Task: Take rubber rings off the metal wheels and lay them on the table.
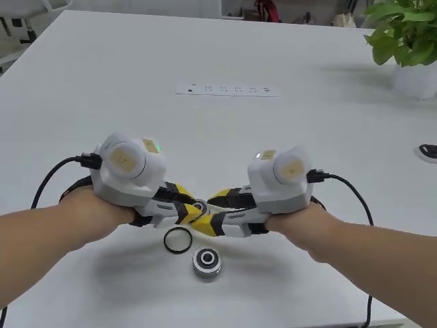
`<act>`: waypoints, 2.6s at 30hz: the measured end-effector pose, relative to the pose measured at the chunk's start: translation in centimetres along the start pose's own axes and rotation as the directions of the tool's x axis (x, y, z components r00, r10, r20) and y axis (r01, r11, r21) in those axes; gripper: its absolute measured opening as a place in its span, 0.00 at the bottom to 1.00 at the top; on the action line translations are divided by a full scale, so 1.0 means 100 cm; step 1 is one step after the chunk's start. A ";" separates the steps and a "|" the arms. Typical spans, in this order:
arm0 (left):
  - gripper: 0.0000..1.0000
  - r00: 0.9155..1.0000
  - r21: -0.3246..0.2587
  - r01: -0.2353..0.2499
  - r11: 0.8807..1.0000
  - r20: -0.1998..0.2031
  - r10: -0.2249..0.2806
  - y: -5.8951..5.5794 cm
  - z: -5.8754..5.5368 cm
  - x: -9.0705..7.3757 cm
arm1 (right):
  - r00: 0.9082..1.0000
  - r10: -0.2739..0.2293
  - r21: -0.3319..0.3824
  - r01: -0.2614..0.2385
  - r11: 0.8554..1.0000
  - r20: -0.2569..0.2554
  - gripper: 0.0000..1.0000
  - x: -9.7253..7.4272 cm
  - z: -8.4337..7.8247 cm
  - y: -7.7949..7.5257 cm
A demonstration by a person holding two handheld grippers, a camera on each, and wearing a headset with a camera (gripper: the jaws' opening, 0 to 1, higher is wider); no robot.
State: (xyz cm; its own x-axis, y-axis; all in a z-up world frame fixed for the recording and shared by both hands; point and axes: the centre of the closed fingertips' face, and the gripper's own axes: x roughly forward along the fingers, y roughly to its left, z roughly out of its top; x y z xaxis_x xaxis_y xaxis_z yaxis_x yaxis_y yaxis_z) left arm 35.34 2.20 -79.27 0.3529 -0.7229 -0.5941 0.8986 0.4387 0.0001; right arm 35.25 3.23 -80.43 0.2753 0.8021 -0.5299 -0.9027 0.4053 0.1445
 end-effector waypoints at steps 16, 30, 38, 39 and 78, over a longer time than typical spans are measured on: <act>0.13 1.000 -0.014 -0.004 1.000 0.009 0.004 0.000 -0.001 -0.001 | 1.000 -0.005 -0.001 0.005 1.000 0.003 0.24 0.000 -0.003 -0.002; 0.13 1.000 -0.019 -0.007 1.000 0.010 0.007 0.000 0.000 -0.001 | 1.000 0.010 0.003 -0.010 1.000 -0.002 0.18 -0.006 -0.006 -0.002; 0.13 1.000 -0.024 -0.008 1.000 0.010 0.008 0.000 0.001 -0.001 | 1.000 0.014 0.005 -0.014 1.000 -0.008 0.14 -0.009 -0.009 -0.002; 0.13 1.000 -0.025 -0.008 1.000 0.010 0.008 0.000 0.001 -0.001 | 1.000 0.016 0.006 -0.016 1.000 -0.010 0.12 -0.009 -0.009 -0.002; 0.12 0.998 -0.024 -0.062 0.998 -0.019 0.062 0.001 0.002 0.002 | 0.994 -0.014 0.298 -0.020 0.954 0.111 0.00 -0.021 0.000 -0.018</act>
State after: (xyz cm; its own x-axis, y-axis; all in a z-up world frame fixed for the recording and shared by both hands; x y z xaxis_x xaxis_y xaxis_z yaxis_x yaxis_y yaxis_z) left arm 35.50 2.02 -79.23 0.4026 -0.6843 -0.6079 0.8687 0.4951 0.0180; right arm 36.30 0.83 -79.57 0.3231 0.8402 -0.4355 -0.7684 0.5015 0.3975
